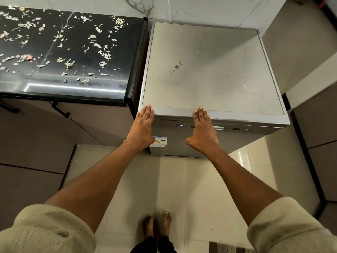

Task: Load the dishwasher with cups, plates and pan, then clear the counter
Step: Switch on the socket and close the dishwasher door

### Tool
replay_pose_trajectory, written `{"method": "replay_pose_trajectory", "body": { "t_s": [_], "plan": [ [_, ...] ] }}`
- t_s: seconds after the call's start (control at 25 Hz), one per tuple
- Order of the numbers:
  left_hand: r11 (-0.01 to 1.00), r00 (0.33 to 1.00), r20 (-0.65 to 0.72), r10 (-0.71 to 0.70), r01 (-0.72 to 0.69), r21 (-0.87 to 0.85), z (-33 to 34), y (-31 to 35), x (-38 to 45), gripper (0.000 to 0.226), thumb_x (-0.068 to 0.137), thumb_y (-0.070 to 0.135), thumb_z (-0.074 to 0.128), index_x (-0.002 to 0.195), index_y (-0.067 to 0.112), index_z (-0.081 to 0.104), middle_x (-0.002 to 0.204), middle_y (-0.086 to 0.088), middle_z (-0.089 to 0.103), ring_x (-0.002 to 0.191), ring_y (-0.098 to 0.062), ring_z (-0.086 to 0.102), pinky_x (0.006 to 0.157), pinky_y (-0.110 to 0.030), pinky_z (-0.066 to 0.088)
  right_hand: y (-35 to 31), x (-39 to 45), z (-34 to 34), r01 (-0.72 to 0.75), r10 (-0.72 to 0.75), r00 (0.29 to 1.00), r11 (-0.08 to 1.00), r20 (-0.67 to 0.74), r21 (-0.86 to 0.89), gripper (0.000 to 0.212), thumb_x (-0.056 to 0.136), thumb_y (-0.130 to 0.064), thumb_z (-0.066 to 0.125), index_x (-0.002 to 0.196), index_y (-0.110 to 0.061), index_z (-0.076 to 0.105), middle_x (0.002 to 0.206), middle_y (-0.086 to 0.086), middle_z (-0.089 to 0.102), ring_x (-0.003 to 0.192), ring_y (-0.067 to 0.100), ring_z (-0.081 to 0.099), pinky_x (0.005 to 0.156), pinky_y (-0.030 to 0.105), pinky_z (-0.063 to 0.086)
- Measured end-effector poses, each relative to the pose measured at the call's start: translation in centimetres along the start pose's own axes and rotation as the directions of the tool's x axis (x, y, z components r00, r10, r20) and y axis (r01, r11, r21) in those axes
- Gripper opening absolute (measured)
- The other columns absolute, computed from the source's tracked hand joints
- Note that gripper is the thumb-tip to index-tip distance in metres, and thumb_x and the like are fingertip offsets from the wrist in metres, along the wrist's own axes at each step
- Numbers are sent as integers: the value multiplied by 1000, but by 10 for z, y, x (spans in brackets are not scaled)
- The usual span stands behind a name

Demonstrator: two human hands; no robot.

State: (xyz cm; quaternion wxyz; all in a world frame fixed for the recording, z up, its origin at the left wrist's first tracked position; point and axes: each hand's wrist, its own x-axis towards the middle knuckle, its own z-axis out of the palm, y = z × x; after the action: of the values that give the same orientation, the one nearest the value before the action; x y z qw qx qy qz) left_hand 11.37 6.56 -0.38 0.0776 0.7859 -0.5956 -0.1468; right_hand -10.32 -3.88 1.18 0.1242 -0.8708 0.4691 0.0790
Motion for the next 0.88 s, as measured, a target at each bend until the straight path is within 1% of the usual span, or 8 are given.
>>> {"method": "replay_pose_trajectory", "body": {
  "t_s": [0.24, 0.52, 0.88],
  "plan": [
    [1000, 1000, 0, -7, 7, 2, 2, -1, 0, 118, 74, 24, 84, 158, 4, 2, 166, -10, -6, 152, -22, -12, 125, -36, -2, -1, 1, 0, -7, 7, 1000, 1000, 3, 1, 112, 81, -38, 63, 158, -5, -11, 166, 14, -17, 154, 25, -16, 127, 38, 0],
    [1000, 999, 30, -12, 12, 6, -3, 0, 0, 118, 77, 27, 83, 158, 5, -1, 166, -9, -9, 152, -21, -14, 124, -35, -5, -2, 0, -2, -5, 6, 1000, 1000, 20, -6, 114, 80, -41, 63, 158, -5, -13, 166, 14, -18, 153, 26, -17, 127, 38, -2],
    [999, 997, 66, -35, 34, 10, -7, 4, 1, 116, 78, 27, 81, 158, 7, -2, 165, -8, -10, 152, -21, -14, 124, -35, -4, -2, 1, -9, 7, -7, 999, 1000, 45, 2, 113, 81, -44, 62, 158, -4, -11, 166, 15, -15, 154, 27, -15, 127, 38, -1]
  ]
}}
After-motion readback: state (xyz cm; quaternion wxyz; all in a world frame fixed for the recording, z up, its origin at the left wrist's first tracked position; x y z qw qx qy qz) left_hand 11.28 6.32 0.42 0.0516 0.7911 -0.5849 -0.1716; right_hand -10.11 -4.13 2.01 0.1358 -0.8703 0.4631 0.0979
